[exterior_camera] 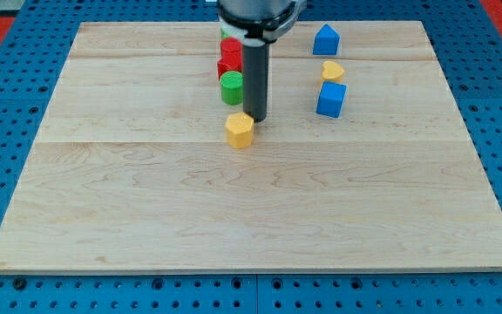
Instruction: Separate yellow heart from blue cube
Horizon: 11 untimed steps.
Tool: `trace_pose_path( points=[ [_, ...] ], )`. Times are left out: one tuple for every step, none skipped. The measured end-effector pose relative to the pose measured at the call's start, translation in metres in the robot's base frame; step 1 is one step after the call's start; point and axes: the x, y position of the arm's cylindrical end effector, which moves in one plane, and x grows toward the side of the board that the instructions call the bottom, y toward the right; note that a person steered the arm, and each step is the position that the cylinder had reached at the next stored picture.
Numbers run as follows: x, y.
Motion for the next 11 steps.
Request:
trace_pose_path(
  points=[
    [-0.041, 0.004],
    [-0.092, 0.029],
    [-0.135, 0.059],
    [-0.135, 0.133],
    [-0.087, 0.164],
    [-0.083, 0.111],
    [-0.09, 0.083],
    [-0.092, 0.069],
    [-0.078, 0.051],
    [-0.052, 0.029],
    [-0.037, -0.012]
  ],
)
